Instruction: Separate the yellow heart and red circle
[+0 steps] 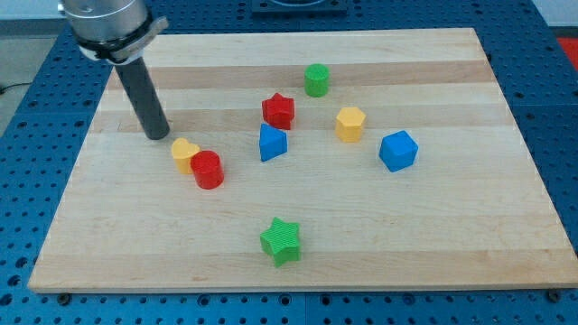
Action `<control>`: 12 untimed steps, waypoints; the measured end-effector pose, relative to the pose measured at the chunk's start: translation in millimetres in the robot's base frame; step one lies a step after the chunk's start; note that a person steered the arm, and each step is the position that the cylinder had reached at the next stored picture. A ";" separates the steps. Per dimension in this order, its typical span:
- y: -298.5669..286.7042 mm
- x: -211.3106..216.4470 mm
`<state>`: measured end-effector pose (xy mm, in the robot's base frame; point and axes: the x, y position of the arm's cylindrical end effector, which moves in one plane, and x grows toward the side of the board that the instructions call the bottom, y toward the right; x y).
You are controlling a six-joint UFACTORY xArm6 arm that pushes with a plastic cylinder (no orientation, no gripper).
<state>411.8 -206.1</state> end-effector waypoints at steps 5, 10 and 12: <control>-48.0 35.1; 47.6 25.8; 54.6 59.9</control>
<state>471.7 -151.5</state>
